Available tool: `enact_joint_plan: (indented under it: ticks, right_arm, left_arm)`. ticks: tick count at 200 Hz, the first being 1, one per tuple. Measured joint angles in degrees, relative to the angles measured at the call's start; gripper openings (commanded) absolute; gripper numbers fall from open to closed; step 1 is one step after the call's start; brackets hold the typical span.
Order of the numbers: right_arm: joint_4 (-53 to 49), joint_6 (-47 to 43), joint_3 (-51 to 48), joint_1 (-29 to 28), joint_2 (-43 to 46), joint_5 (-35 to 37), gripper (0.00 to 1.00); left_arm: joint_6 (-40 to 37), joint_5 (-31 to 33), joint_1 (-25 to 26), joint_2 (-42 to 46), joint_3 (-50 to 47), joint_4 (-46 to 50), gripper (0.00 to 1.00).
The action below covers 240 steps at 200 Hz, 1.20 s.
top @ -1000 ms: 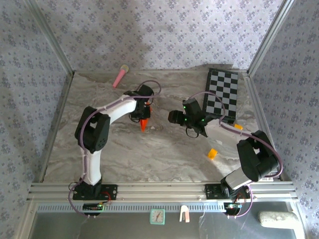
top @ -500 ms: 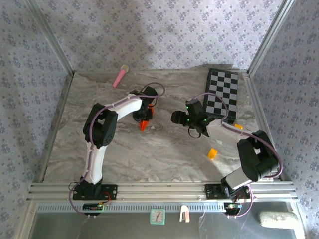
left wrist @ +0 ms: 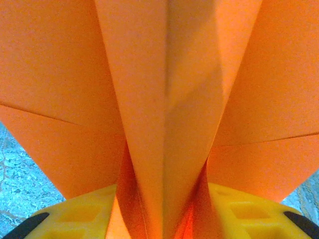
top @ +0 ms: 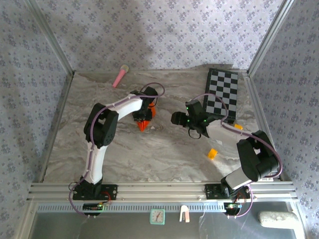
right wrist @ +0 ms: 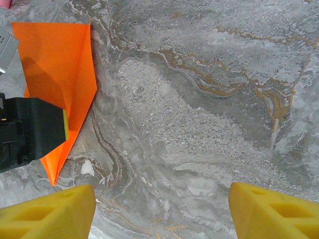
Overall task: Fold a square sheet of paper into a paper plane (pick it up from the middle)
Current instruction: Move a paper plane to the center of the table.
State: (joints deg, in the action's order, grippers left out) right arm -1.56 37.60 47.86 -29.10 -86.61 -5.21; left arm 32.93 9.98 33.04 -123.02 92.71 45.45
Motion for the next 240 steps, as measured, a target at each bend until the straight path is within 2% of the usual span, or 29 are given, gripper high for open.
enact_joint_plan:
  ticks: [135,240]
  right_arm:
    - [0.0,0.0,-0.11,-0.02,0.5,-0.11,0.72]
    - [0.0,0.02,-0.11,-0.02,0.52,-0.11,0.72]
  left_arm:
    - [2.29,-0.5,0.0,0.7,-0.17,-2.12,0.45]
    - [2.27,1.2,0.0,1.62,-0.17,-1.07,0.51]
